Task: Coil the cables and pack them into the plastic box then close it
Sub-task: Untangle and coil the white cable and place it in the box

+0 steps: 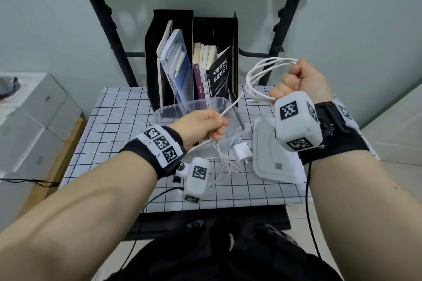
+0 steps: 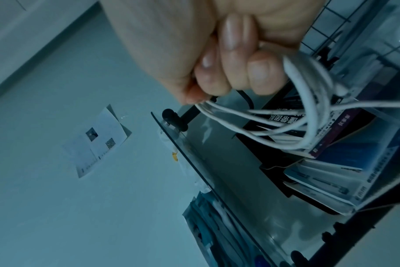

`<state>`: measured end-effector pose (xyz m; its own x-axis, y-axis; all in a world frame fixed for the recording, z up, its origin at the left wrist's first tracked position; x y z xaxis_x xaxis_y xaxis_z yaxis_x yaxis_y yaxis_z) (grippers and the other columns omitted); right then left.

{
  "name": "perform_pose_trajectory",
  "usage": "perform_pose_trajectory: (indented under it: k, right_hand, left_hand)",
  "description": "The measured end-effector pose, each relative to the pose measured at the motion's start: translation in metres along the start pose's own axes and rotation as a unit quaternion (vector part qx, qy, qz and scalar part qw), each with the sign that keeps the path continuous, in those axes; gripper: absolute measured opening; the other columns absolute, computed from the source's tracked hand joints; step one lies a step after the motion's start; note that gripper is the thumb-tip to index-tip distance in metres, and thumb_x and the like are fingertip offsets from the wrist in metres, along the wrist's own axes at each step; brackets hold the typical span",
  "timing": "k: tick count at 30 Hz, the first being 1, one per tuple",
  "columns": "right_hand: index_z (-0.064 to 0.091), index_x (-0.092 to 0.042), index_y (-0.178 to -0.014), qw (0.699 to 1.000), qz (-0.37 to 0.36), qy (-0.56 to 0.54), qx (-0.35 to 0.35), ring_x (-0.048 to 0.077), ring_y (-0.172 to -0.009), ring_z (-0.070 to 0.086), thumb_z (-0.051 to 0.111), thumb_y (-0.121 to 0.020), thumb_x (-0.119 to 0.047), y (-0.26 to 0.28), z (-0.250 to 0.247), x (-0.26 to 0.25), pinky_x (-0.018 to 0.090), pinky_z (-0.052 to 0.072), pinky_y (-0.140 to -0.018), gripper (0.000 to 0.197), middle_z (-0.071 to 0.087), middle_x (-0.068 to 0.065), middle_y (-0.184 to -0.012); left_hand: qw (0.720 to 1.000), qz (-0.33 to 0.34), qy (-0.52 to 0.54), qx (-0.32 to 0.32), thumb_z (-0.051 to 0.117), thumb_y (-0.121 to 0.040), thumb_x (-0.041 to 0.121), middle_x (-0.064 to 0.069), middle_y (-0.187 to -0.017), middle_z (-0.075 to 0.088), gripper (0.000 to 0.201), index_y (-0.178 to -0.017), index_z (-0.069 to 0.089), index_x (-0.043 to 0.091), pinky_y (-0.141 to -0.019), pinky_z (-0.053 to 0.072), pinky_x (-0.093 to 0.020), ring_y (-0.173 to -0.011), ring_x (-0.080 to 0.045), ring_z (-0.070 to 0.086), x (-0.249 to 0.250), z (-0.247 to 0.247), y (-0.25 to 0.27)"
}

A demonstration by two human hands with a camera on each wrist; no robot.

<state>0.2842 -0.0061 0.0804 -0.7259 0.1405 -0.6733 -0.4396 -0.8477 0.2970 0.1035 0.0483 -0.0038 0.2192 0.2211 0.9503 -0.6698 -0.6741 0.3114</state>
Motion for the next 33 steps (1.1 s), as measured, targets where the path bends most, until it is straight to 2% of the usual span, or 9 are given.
perform_pose_trajectory:
  k: [6, 9, 13, 17, 20, 23, 26, 29, 33]
  right_hand:
    - [0.043, -0.017, -0.062, 0.999, -0.026, -0.045, 0.010, 0.014, -0.038, 0.017, 0.035, -0.100, -0.044, 0.007, -0.003, -0.006, 0.022, 0.022, -0.051, 0.047, 0.024, -0.004, -0.045]
    - [0.044, -0.014, -0.066, 0.997, -0.025, -0.066, -0.016, 0.015, -0.041, 0.021, 0.032, -0.096, -0.029, 0.010, 0.006, -0.003, 0.023, 0.031, -0.052, 0.036, 0.025, -0.001, -0.053]
    - [0.048, -0.010, -0.074, 0.997, -0.081, -0.001, -0.014, 0.015, -0.041, 0.024, 0.041, -0.095, -0.013, 0.006, 0.013, 0.004, 0.025, 0.037, -0.050, 0.023, 0.026, 0.001, -0.054]
    - [0.053, -0.009, -0.081, 0.983, -0.120, 0.126, -0.055, 0.013, -0.041, 0.029, 0.039, -0.102, -0.013, 0.005, 0.019, 0.015, 0.028, 0.039, -0.055, 0.026, 0.034, -0.003, -0.048]
    - [0.058, -0.011, -0.091, 0.956, -0.132, 0.247, -0.084, 0.012, -0.047, 0.036, 0.038, -0.103, -0.018, 0.008, 0.019, 0.026, 0.030, 0.037, -0.063, 0.024, 0.040, -0.005, -0.053]
    - [0.061, -0.017, -0.094, 0.924, -0.136, 0.340, -0.106, 0.012, -0.052, 0.042, 0.043, -0.100, -0.020, 0.013, 0.024, 0.036, 0.027, 0.039, -0.063, 0.020, 0.044, -0.005, -0.058]
    - [0.063, -0.021, -0.092, 0.869, -0.157, 0.454, -0.118, 0.014, -0.059, 0.050, 0.045, -0.099, -0.022, 0.022, 0.033, 0.038, 0.025, 0.043, -0.061, 0.019, 0.049, -0.006, -0.060]
    - [0.064, -0.011, -0.089, 0.815, -0.175, 0.539, -0.118, 0.018, -0.065, 0.053, 0.050, -0.094, -0.031, 0.022, 0.036, 0.039, 0.039, 0.047, -0.068, 0.024, 0.054, -0.008, -0.060]
    - [0.060, -0.023, -0.079, 0.762, -0.167, 0.610, -0.138, 0.029, -0.076, 0.061, 0.047, -0.097, -0.030, 0.024, 0.038, 0.047, 0.046, 0.052, -0.077, 0.024, 0.063, 0.003, -0.077]
  left_hand:
    - [1.000, -0.001, -0.030, 0.005, 0.048, -0.094, 0.000, -0.005, -0.072, 0.067, 0.014, -0.091, 0.058, 0.010, -0.074, 0.049, -0.029, -0.062, -0.014, 0.060, 0.002, 0.002, 0.004]
    - [0.999, 0.011, -0.046, -0.001, 0.052, -0.092, 0.001, -0.002, -0.068, 0.068, 0.014, -0.087, 0.061, 0.011, -0.070, 0.045, -0.029, -0.058, -0.012, 0.058, 0.009, 0.005, 0.007]
    - [0.996, 0.031, -0.086, -0.007, 0.056, -0.091, 0.002, -0.004, -0.070, 0.064, 0.010, -0.090, 0.064, 0.007, -0.056, 0.048, -0.015, -0.052, -0.006, 0.055, 0.025, 0.011, 0.012]
    - [0.990, 0.069, -0.121, 0.021, 0.058, -0.090, 0.004, -0.003, -0.070, 0.061, 0.010, -0.092, 0.067, 0.006, -0.056, 0.046, -0.019, -0.054, -0.008, 0.051, 0.046, 0.013, 0.018]
    - [0.988, 0.080, -0.132, 0.003, 0.059, -0.087, -0.002, -0.003, -0.070, 0.060, 0.013, -0.093, 0.068, 0.006, -0.059, 0.047, -0.020, -0.057, -0.009, 0.051, 0.059, 0.019, 0.023]
    - [0.986, 0.074, -0.145, -0.021, 0.059, -0.087, -0.005, -0.001, -0.069, 0.059, 0.017, -0.102, 0.065, -0.002, -0.058, 0.047, -0.018, -0.057, -0.008, 0.052, 0.063, 0.028, 0.024]
    - [0.987, 0.083, -0.133, -0.019, 0.057, -0.087, -0.007, -0.013, -0.074, 0.059, 0.013, -0.098, 0.064, -0.005, -0.062, 0.052, -0.023, -0.062, -0.016, 0.054, 0.062, 0.030, 0.024]
    - [0.992, 0.084, -0.090, 0.011, 0.057, -0.087, -0.010, -0.019, -0.073, 0.060, 0.012, -0.089, 0.065, -0.001, -0.064, 0.056, -0.026, -0.062, -0.021, 0.057, 0.061, 0.025, 0.025]
    - [0.993, 0.095, -0.065, 0.031, 0.059, -0.084, -0.012, -0.018, -0.068, 0.061, 0.003, -0.087, 0.059, -0.010, -0.061, 0.056, -0.027, -0.057, -0.020, 0.059, 0.067, 0.025, 0.025]
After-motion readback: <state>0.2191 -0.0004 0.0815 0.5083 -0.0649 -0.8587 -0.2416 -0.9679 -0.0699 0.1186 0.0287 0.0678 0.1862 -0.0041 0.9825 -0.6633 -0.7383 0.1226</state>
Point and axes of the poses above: each hand's wrist, its own y-axis away from the middle knuckle, its own z-axis out of the palm, x = y × z, the point moved 7 cm from there along -y, towards the middle knuckle
